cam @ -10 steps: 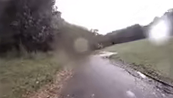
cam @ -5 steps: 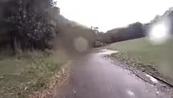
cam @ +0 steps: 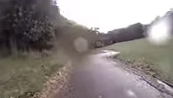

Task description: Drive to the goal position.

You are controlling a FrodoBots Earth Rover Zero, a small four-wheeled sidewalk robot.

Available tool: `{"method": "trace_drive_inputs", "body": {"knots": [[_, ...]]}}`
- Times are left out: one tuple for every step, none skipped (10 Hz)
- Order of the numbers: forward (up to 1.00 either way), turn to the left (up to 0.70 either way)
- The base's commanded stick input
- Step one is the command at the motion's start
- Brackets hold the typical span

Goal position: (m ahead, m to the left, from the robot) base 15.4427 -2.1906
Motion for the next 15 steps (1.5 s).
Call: {"method": "trace_drive_inputs", "body": {"knots": [[0.7, 0.0], [0.7, 0.0], [0.7, 0.0], [0.7, 0.0], [0.7, 0.0], [0.7, 0.0], [0.7, 0.0], [0.7, 0.0], [0.7, 0.0], [0.7, 0.0], [0.7, 0.0], [0.7, 0.0], [0.7, -0.03], [0.7, -0.08], [0.7, -0.27]]}}
